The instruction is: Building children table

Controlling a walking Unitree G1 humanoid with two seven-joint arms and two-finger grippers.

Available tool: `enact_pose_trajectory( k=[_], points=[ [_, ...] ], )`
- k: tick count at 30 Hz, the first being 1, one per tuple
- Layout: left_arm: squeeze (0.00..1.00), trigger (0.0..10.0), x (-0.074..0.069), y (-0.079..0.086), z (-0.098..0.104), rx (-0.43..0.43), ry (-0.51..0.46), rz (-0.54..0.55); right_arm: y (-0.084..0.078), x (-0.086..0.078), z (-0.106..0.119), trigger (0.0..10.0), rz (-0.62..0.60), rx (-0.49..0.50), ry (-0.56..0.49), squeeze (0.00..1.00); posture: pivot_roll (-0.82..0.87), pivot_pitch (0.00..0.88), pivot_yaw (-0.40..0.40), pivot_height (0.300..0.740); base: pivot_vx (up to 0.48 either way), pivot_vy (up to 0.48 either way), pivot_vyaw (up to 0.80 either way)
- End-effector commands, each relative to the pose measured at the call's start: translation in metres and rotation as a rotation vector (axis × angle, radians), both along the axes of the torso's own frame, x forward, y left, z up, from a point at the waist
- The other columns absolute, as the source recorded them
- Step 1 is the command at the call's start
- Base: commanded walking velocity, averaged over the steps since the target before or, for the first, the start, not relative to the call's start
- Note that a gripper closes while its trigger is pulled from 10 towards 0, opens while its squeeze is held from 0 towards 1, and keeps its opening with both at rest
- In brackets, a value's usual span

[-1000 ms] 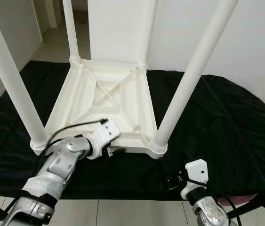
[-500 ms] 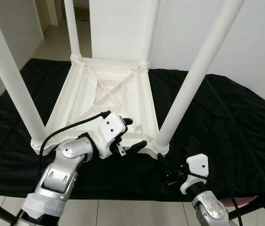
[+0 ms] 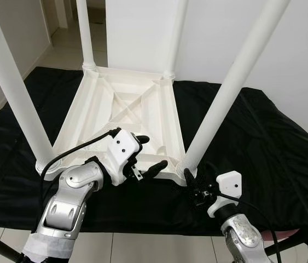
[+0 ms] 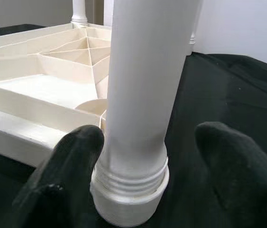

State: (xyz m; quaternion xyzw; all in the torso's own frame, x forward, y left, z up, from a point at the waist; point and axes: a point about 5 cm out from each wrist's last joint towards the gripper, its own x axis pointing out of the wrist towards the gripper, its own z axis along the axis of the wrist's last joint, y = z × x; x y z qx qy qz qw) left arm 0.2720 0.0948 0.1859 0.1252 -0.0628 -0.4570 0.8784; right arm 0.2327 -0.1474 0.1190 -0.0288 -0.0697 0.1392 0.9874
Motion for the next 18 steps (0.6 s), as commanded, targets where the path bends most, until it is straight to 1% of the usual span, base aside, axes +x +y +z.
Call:
enact_pose_trajectory(
  k=[1,2,3,7,9,11,14,15,17,18],
  points=[
    [0.0,10.0,0.008,0.005,0.007,-0.055,-0.049,0.235,-0.003,0.004,0.005,10.0,-0.023,0.003,-0.01,0.37,0.0,0.0,-0.099,0.74,0.0,0.0,0.0],
    [0.0,10.0,0.008,0.005,0.007,-0.055,-0.049,0.235,-0.003,0.004,0.005,10.0,-0.023,0.003,-0.01,0.37,0.0,0.0,-0.099,0.74,0.0,0.0,0.0],
    [0.0,10.0,0.008,0.003,0.008,-0.061,-0.05,0.238,0.0,0.007,0.008,10.0,-0.022,0.017,-0.014,0.0,0.0,0.0,-0.097,0.74,0.0,0.0,0.0],
    [0.0,10.0,0.003,-0.006,0.005,-0.085,-0.027,0.224,0.008,0.016,0.018,10.0,-0.007,0.027,-0.046,0.0,0.0,0.0,-0.091,0.74,0.0,0.0,0.0],
    [0.0,10.0,-0.001,-0.012,0.0,-0.082,-0.014,0.21,0.011,0.021,0.022,10.0,-0.003,0.029,-0.061,0.0,0.0,0.0,-0.093,0.74,0.0,0.0,0.0],
    [0.0,10.0,-0.002,-0.013,-0.001,-0.079,-0.013,0.206,0.012,0.022,0.024,10.0,0.0,0.027,-0.067,0.0,0.0,0.0,-0.093,0.74,0.0,0.0,0.0],
    [0.0,10.0,-0.007,-0.02,-0.005,-0.08,0.008,0.205,0.016,0.031,0.037,10.0,-0.012,0.027,-0.119,0.0,0.0,0.0,-0.095,0.74,0.0,0.0,0.0],
    [0.0,10.0,-0.007,-0.02,-0.005,-0.08,0.008,0.205,0.016,0.031,0.037,10.0,-0.012,0.027,-0.119,0.0,0.0,0.0,-0.095,0.74,0.0,0.0,0.0],
    [0.0,10.0,-0.008,-0.021,-0.009,-0.08,0.02,0.227,0.02,0.037,0.047,10.0,-0.027,0.032,-0.15,0.0,0.01,0.0,-0.098,0.74,0.0,0.0,0.0],
    [0.0,10.0,-0.008,-0.021,-0.009,-0.08,0.02,0.227,0.02,0.037,0.047,10.0,-0.027,0.032,-0.15,0.0,0.01,0.0,-0.098,0.74,0.0,0.0,0.0]
  ],
)
